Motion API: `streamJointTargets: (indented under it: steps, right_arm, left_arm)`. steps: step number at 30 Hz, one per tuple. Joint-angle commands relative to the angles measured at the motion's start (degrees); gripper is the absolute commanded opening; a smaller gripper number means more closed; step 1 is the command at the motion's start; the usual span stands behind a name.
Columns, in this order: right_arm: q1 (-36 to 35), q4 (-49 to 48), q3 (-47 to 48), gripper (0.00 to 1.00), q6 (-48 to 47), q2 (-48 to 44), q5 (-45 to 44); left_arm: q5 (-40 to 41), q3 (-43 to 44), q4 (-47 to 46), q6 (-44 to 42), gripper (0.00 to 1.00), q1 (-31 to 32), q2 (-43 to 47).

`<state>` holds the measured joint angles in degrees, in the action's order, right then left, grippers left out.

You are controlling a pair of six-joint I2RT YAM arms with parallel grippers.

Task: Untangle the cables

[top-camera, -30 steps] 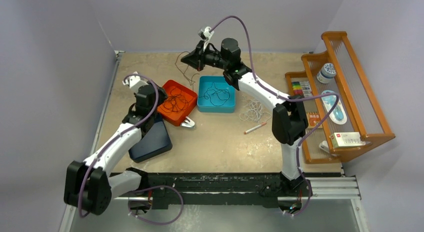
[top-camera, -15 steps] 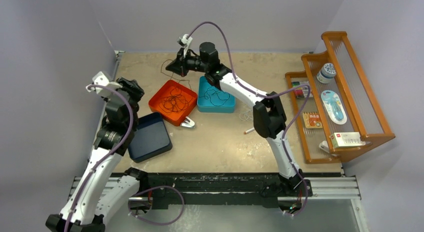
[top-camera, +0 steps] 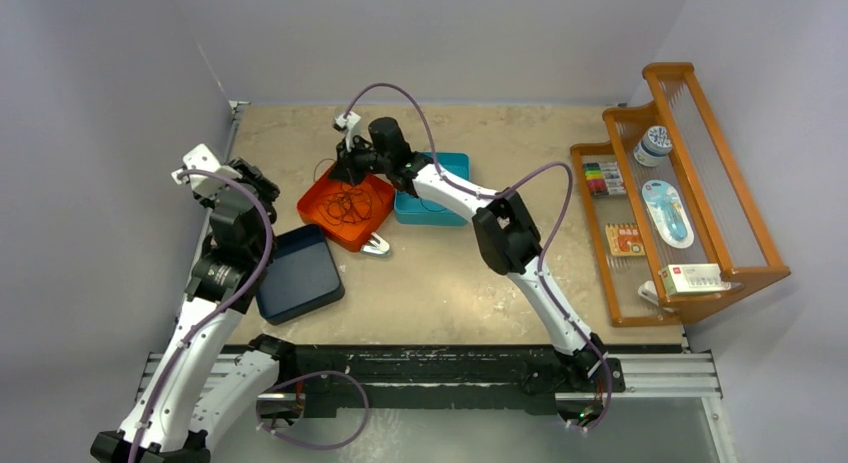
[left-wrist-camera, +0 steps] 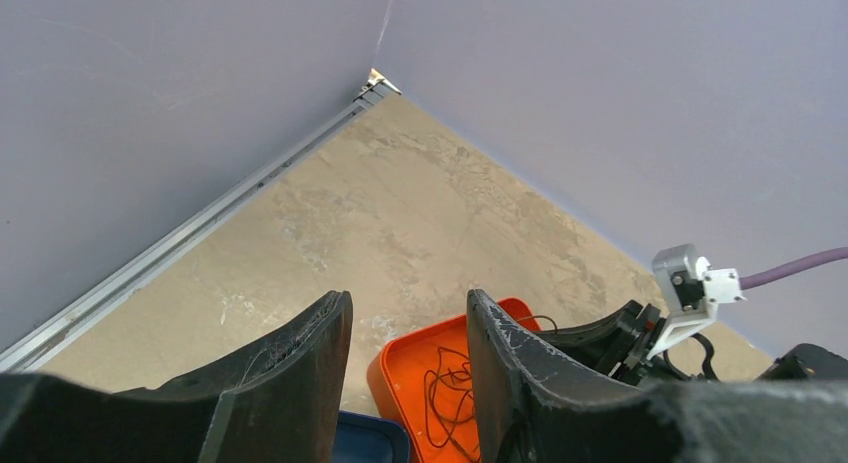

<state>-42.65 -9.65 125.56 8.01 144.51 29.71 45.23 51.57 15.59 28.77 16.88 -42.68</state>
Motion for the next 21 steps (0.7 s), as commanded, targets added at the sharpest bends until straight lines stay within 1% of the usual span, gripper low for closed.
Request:
streamJointTargets:
  steps: [1,12,18,21]
  right_arm:
    - [0.02,0.97,2.31,0.0,-2.3,-0.55,-3.71]
    - [-1.76,5.47,0.94,0.0,-7.94,1.48,-12.42]
    - [-1.91,7.44,0.59,0.05,-8.86,2.09,-15.05]
    - [-1.99,8.45,0.45,0.06,-9.05,2.22,-16.64]
  left_arm:
    - [0.28,-0.37,-1.71,-1.71,0.45,-0.37,-0.05]
    - [-0.58,-1.02,-2.16,-1.69,0.46,-0.36,-1.06]
    - [-0.66,-1.03,-2.18,-1.7,0.45,-0.36,-1.35]
    - [-0.76,-1.06,-2.19,-1.7,0.45,-0.36,-1.44]
